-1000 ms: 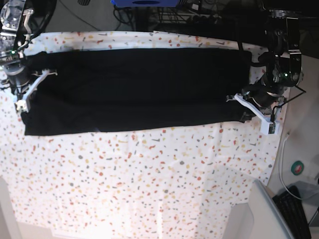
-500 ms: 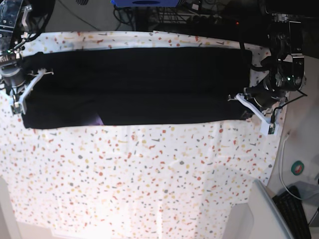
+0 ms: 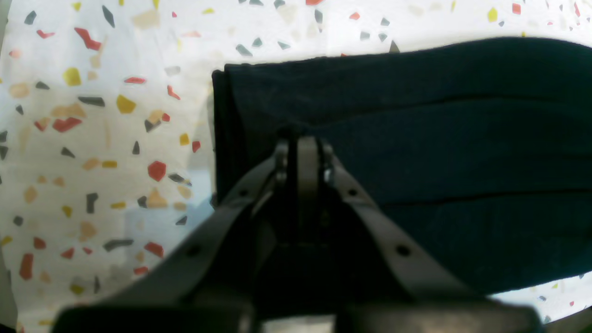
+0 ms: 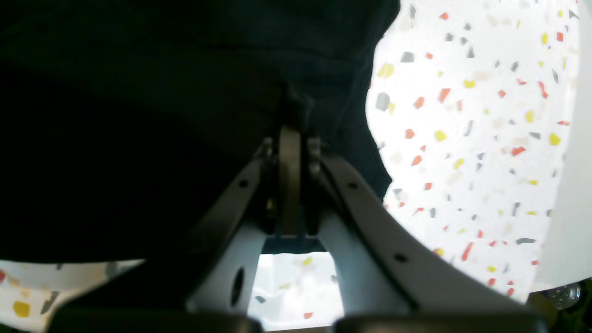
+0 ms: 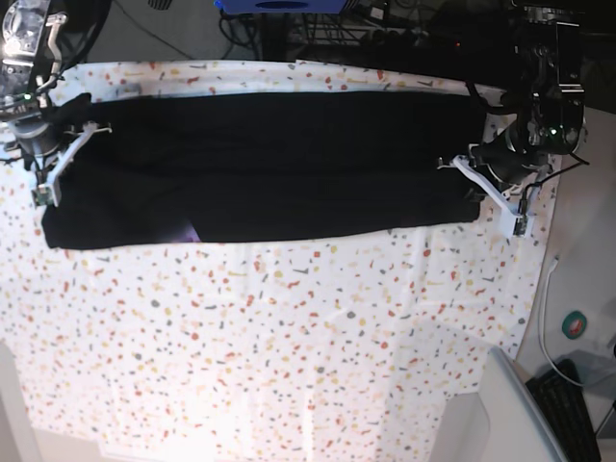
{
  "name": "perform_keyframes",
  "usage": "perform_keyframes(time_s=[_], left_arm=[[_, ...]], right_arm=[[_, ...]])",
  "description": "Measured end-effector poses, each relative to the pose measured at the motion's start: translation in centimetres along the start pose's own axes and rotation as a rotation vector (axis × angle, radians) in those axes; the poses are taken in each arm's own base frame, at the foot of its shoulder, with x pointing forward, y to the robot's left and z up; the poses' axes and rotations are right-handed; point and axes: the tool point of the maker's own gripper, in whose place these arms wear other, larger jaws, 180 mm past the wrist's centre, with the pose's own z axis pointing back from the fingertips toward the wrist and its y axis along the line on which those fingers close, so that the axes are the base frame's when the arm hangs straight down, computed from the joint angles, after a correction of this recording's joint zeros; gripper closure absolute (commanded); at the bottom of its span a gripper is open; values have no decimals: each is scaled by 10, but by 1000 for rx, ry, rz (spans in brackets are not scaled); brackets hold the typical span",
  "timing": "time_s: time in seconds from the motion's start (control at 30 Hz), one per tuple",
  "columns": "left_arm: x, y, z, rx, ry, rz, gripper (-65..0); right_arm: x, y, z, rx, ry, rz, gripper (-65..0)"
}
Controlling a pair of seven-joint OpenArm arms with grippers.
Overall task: Layout the t-shirt on the table in an organized manner, then fold the t-shirt properly
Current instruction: 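Release the folded edge and raise both grippers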
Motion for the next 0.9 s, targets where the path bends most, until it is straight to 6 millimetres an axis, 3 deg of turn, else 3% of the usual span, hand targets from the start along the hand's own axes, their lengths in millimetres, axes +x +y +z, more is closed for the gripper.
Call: perform_keyframes(time_s=[0.1,0.2,0.27,0.4,0.47,0.53,0.63,0.7,0.73,0.77,0.83,0.87,0.9], left_arm=[[-4,0,0,0,10,1,0],[-5,1,0,1,10,2,-3],[-9,1,1,1,20,2,-163],[-11,5,2,10,24,13,-431],[-3,18,8,37,-10,44,-520],[14,45,24,107,-69,78,-553],[40,69,54,181,-174,80,-553],[50,68,68,194,-217,66,-535],[51,64,70,189,-229,69,-495],[50,60,69,179,-235,85,-426],[39,42,56,137,-216,136,-201],[31,30,45,111,-190,148,-54],[22,18,34,78,-152,157,0]], right_arm=[[-3,0,0,0,14,1,0],[-18,0,1,-2,94,4,-215],[-15,0,1,0,82,1,-296],[-11,-7,1,-16,68,-20,-305],[-11,-24,5,-57,64,-52,-305],[-8,-46,12,-115,50,-69,-305],[5,-67,27,-179,3,-83,-305],[15,-69,32,-187,-30,-78,-305],[18,-68,33,-186,-43,-79,-297],[19,-65,32,-179,-46,-88,-267],[14,-44,25,-130,-28,-93,-144],[14,-22,17,-49,-17,-61,-56],[16,-1,8,32,-20,-41,0]])
